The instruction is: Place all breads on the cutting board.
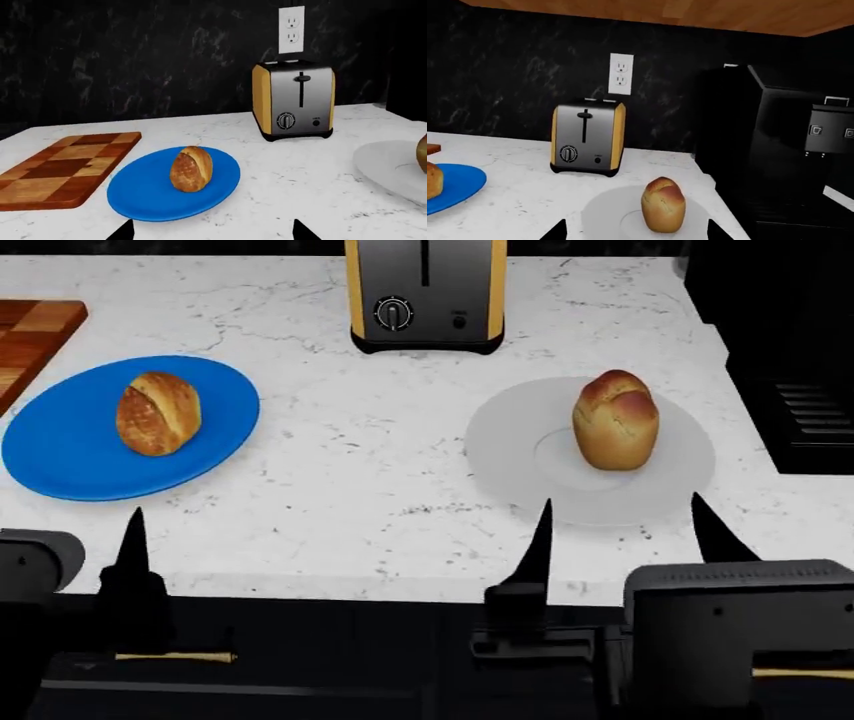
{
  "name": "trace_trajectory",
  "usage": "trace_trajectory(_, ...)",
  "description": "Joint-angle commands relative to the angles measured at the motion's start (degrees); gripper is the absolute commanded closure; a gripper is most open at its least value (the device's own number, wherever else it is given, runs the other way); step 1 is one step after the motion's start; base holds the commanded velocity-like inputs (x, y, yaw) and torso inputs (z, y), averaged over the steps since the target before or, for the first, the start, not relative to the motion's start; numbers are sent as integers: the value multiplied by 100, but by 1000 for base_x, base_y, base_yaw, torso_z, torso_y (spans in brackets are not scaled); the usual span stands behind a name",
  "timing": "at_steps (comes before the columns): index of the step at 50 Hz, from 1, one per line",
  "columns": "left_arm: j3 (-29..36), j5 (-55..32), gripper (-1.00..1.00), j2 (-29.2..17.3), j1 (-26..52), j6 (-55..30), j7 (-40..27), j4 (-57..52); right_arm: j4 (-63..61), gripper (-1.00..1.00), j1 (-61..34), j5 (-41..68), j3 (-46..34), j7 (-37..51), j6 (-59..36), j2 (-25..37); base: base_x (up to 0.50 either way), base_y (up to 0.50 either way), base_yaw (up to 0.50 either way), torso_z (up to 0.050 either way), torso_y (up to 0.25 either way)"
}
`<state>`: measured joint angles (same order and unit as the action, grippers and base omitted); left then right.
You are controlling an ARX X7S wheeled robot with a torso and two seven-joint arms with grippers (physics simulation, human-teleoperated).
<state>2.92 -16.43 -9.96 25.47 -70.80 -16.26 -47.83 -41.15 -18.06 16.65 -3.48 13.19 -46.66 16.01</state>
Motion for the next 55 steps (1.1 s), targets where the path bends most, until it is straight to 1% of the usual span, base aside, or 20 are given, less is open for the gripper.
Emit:
trace_trajectory(1, -1068, -2261, -100, -202, 1062, -1914, -1803, -1209, -1318, -100, -696, 622, 459, 162, -1658, 79, 0, 0, 0, 0, 0)
trace_trajectory(2, -1191, -3120, -100, -284, 1114, -1913, -2165, -1158, -1317, -100, -708, 637, 477, 159, -1663, 76, 0, 0, 0, 0, 0)
trace_trajectory(3, -1260, -3595, -100, -348, 1171, -1910, -2468, -1098, -1314, -100, -713, 647, 489, 158, -1664, 78, 0, 0, 0, 0, 0)
trace_trajectory(9, -1466, -5366, -100, -632, 1509, -1886, -3858, -818, -1412, -100, -902, 777, 607, 178, -1899, 92, 0, 0, 0, 0, 0)
trace_trajectory(11, -1461, -5737, -100, -712, 1588, -1848, -4182, -738, -1425, -100, -915, 787, 595, 186, -1910, 106, 0, 0, 0, 0, 0)
trace_trajectory(15, -1344, -5800, -100, -829, 1570, -1707, -4282, -681, -1461, -100, -979, 809, 580, 192, -1949, 165, 0, 0, 0, 0, 0)
trace_trajectory(16, -1332, -5823, -100, -863, 1564, -1701, -4327, -681, -1486, -100, -998, 892, 679, 169, -2021, 128, 0, 0, 0, 0, 0)
trace_trajectory(17, -1284, -5762, -100, -901, 1548, -1678, -4350, -689, -1499, -100, -995, 903, 681, 176, -2035, 130, 0, 0, 0, 0, 0)
trace_trajectory(19, -1189, -5455, -100, -981, 1370, -1425, -4137, -699, -1460, -100, -926, 856, 589, 209, -1996, 160, 0, 0, 0, 0, 0)
trace_trajectory(25, -1270, -5794, -100, -1058, 1402, -1477, -4360, -678, -1498, -100, -872, 940, 651, 244, -2064, 117, 59, 0, 0, 0, 0)
trace_trajectory(28, -1142, -5556, -100, -1145, 1318, -1334, -4196, -631, -1612, -100, -894, 1028, 685, 284, -2214, 96, 202, 0, 0, 0, 0)
trace_trajectory(43, -1284, -6364, -100, -1326, 1497, -1382, -4819, -573, -1539, -100, -855, 1096, 611, 354, -2126, 141, 224, 0, 0, 0, 0)
trace_trajectory(55, -1126, -6132, -100, -1380, 1442, -1154, -4717, -549, -1494, -100, -921, 1166, 618, 376, -2104, 236, 211, 0, 0, 0, 0)
